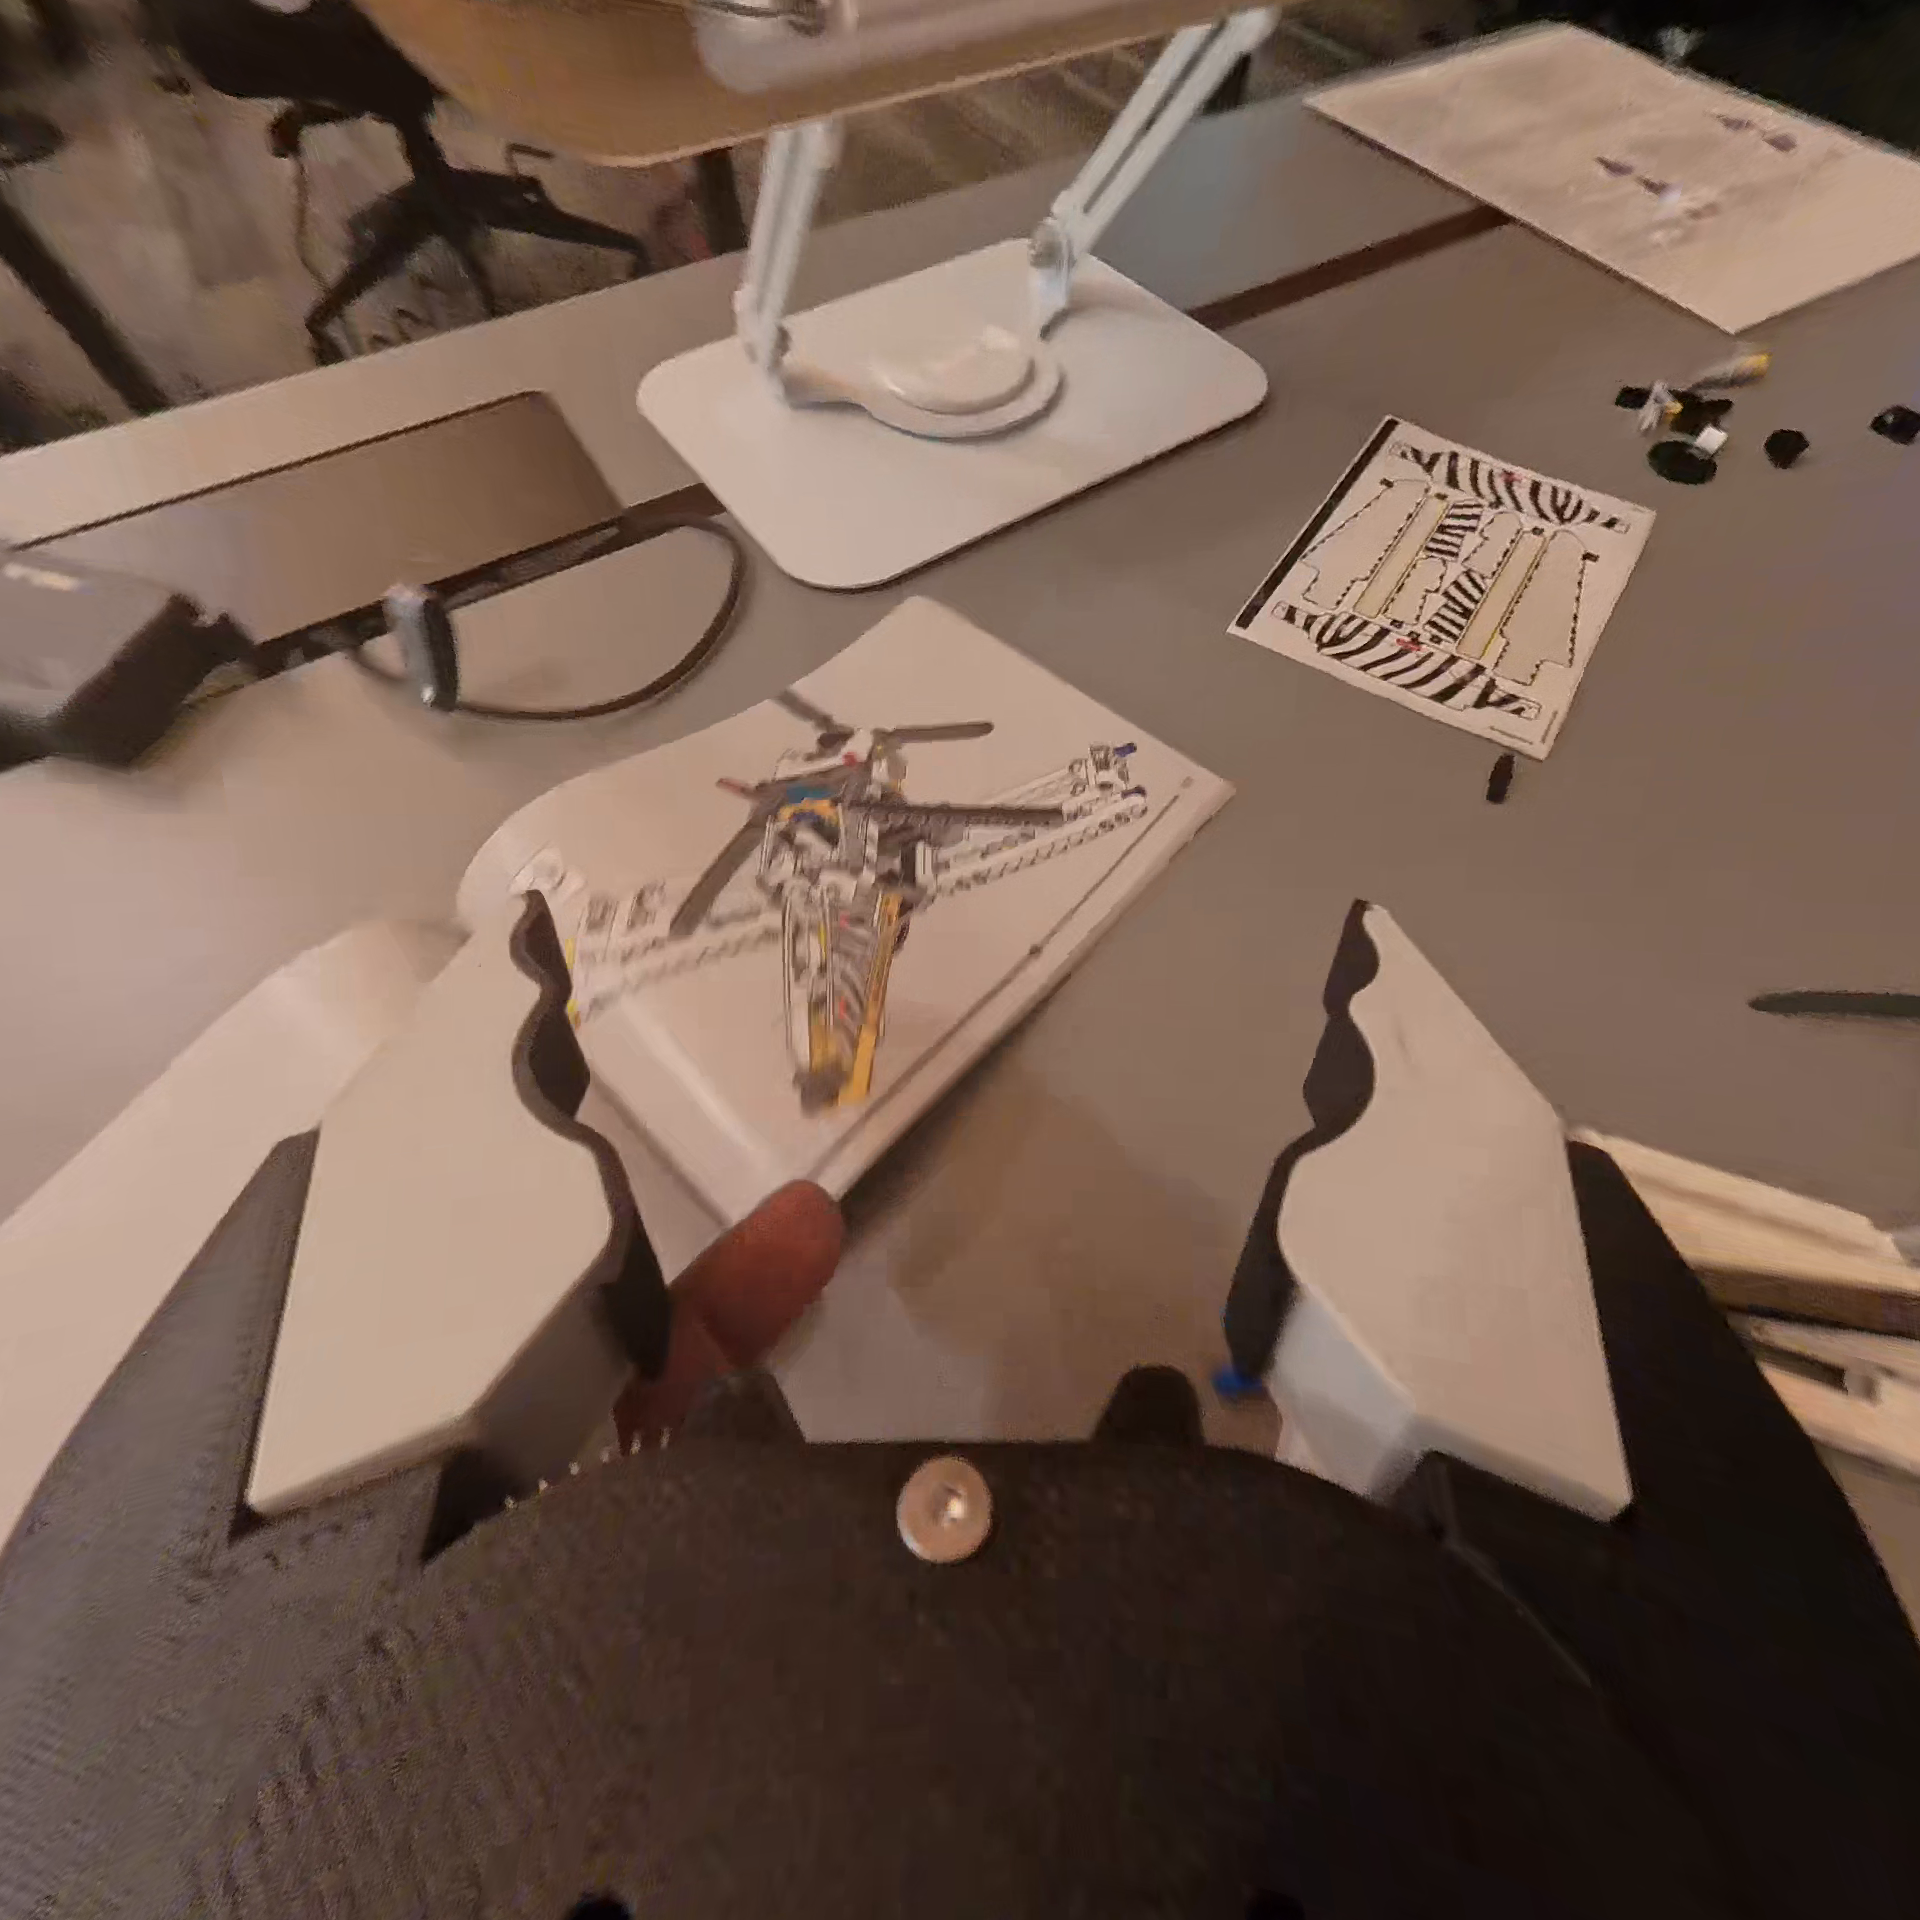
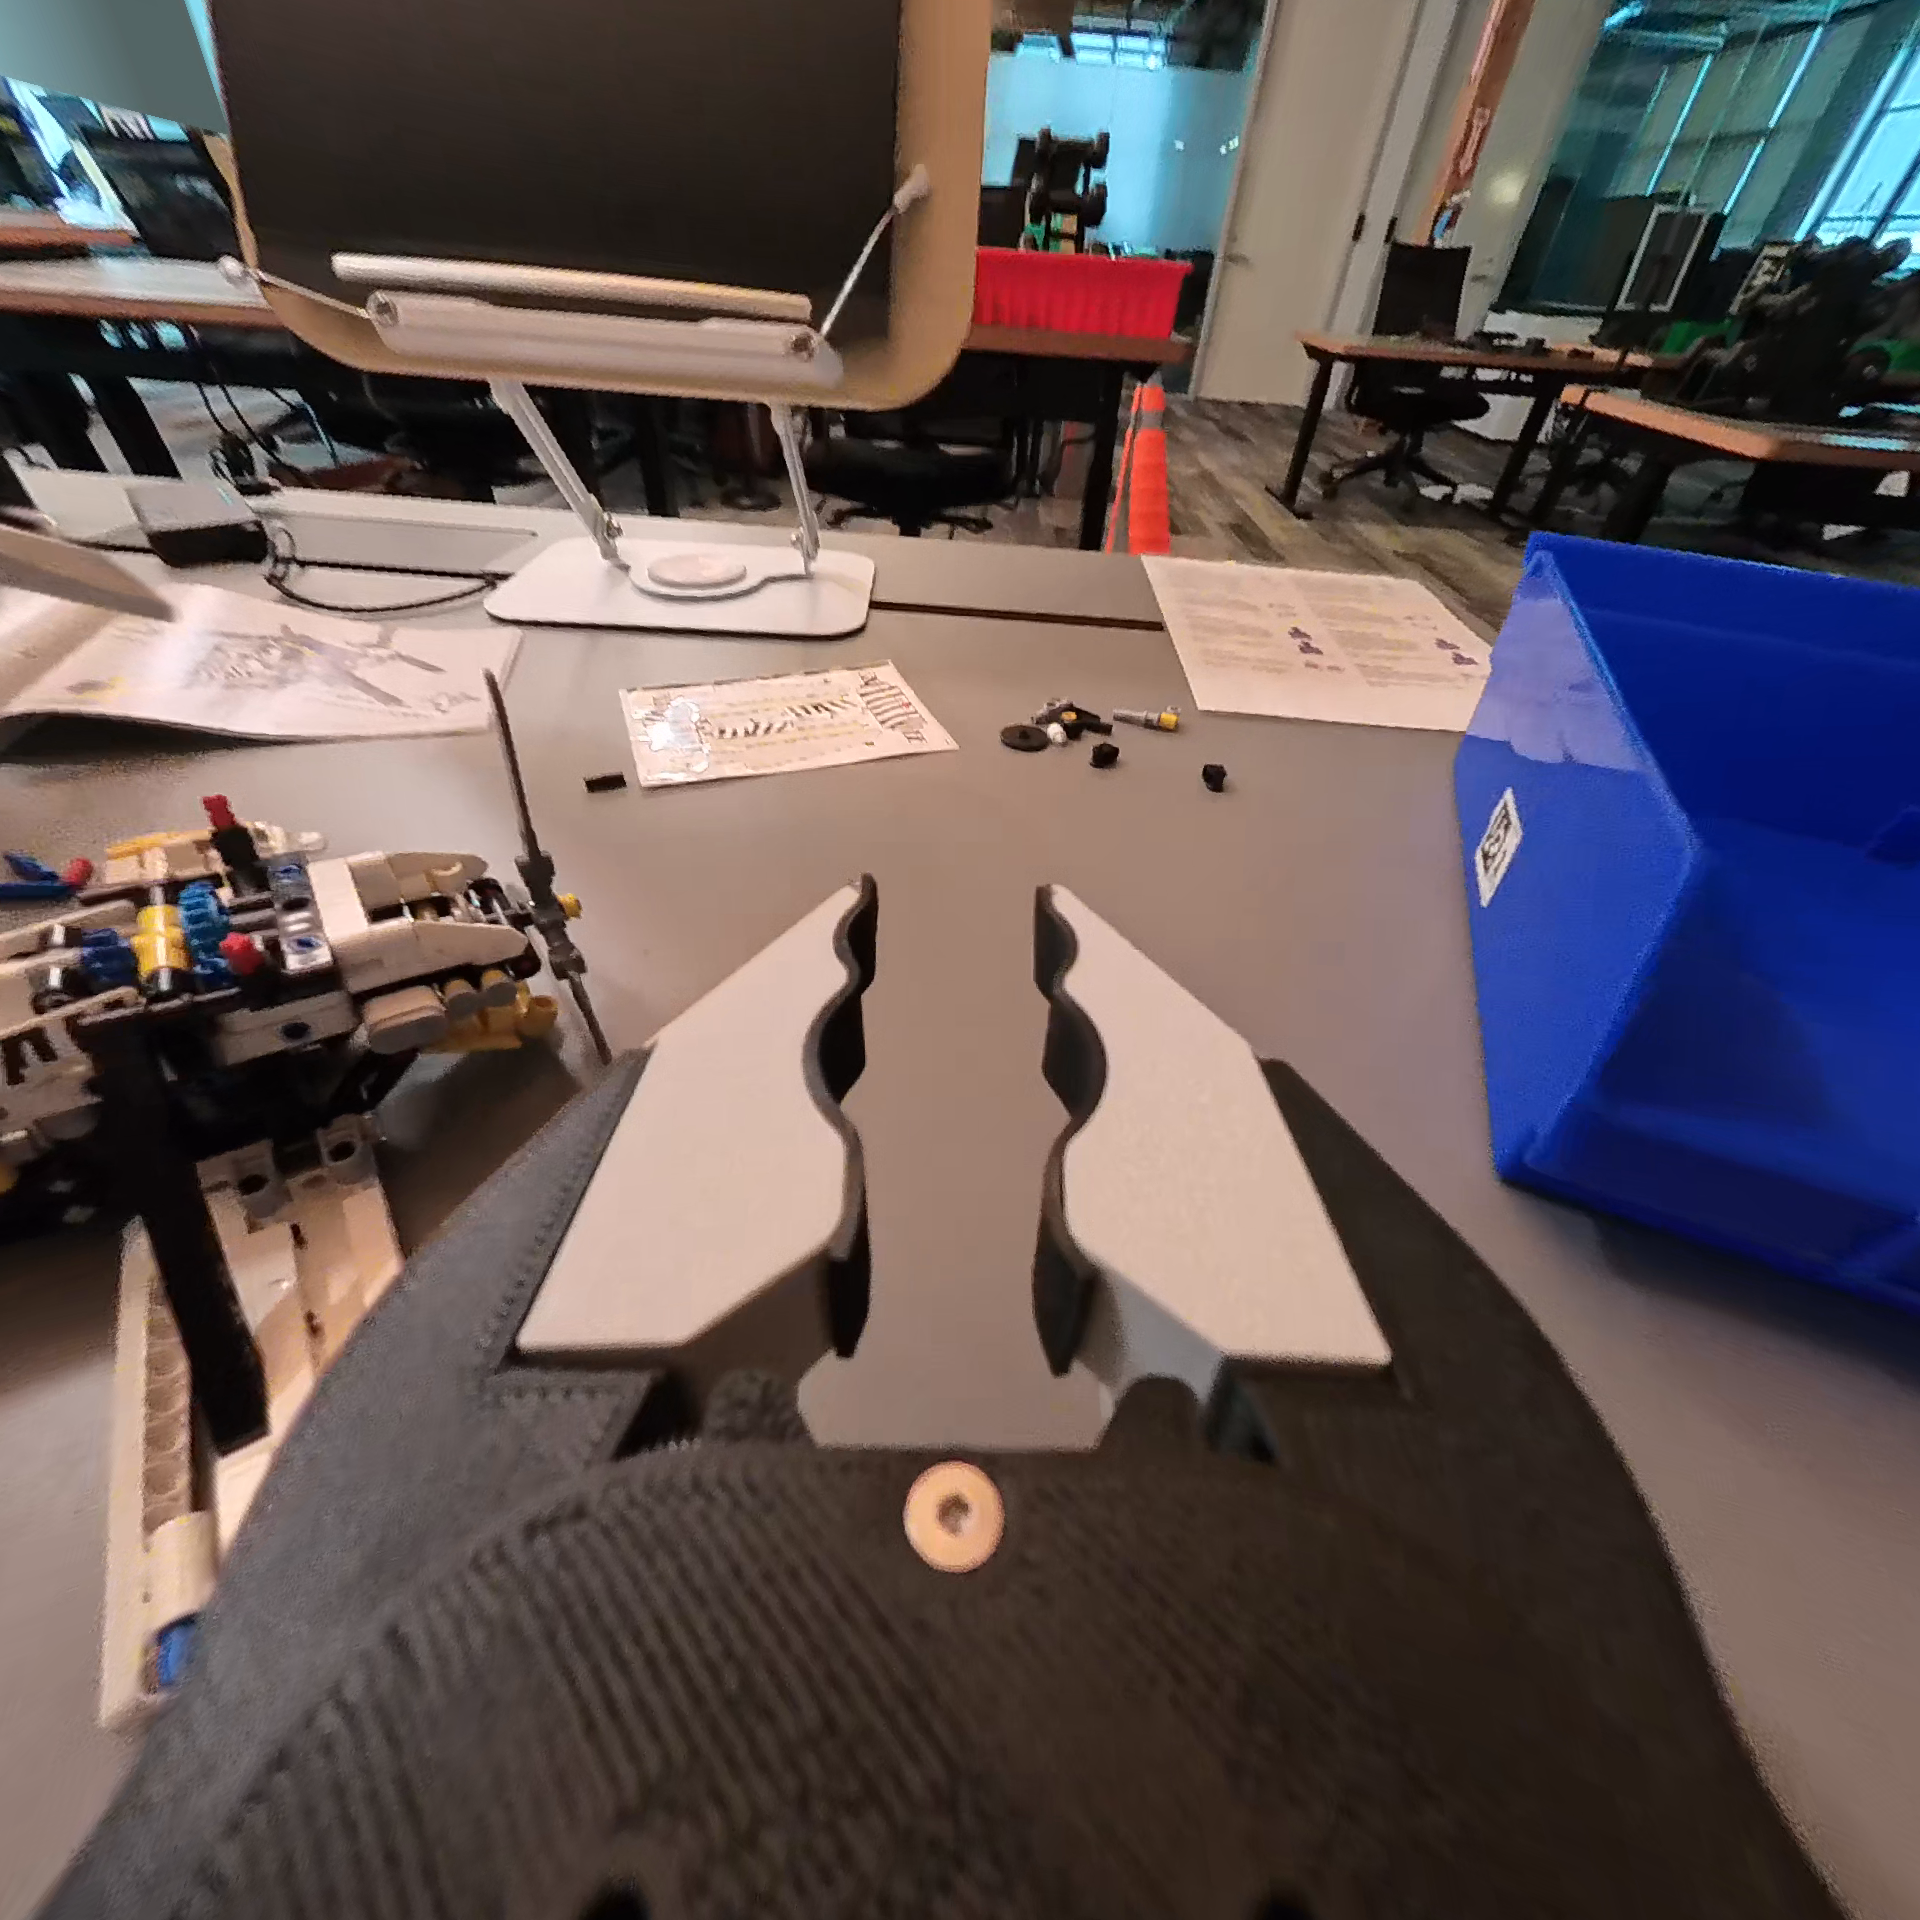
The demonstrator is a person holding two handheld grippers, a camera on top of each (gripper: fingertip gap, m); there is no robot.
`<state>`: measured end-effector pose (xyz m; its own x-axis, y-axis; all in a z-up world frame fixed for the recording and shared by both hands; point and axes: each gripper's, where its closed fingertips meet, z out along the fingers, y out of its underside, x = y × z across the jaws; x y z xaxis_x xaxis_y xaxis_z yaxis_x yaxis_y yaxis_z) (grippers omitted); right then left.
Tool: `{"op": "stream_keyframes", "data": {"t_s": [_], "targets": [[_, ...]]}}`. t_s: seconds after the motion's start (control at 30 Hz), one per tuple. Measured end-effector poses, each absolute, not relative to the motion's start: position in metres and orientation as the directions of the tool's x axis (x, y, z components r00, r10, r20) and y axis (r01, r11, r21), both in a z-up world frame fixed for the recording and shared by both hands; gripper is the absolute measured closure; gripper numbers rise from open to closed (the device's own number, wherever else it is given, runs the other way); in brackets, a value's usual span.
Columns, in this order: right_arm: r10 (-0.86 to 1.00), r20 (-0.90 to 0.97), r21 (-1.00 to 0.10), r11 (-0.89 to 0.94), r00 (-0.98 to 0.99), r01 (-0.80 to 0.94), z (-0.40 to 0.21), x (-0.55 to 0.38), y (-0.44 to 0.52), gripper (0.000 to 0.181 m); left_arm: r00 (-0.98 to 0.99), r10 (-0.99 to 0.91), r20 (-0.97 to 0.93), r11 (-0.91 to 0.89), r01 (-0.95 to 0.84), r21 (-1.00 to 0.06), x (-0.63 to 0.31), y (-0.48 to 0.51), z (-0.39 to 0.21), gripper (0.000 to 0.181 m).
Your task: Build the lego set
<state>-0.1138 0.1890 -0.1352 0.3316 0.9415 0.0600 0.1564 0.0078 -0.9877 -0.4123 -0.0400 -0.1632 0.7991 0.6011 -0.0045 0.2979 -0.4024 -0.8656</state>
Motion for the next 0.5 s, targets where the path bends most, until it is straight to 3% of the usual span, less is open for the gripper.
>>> {"op": "stream_keyframes", "data": {"t_s": [0.17, 0.33, 0.5], "targets": [[0.955, -0.002, -0.998, -0.022, 0.297, 0.067, -0.125, -0.108, 0.187, 0.153, 0.805, 0.591, -0.053, -0.481, 0.299, -0.824, -0.449, 0.006, -0.177, 0.059], [0.957, -0.068, -0.998, -0.065, 0.281, -0.021, -0.115, -0.100, 0.190, 0.159, 0.796, 0.591, -0.127, -0.640, 0.368, -0.674, -0.456, 0.018, -0.227, 0.042], [0.959, -0.143, -0.988, -0.122, 0.244, -0.100, -0.107, -0.094, 0.193, 0.160, 0.785, 0.619, -0.004, -0.599, 0.468, -0.650, -0.458, 0.010, -0.238, 0.039]]}}
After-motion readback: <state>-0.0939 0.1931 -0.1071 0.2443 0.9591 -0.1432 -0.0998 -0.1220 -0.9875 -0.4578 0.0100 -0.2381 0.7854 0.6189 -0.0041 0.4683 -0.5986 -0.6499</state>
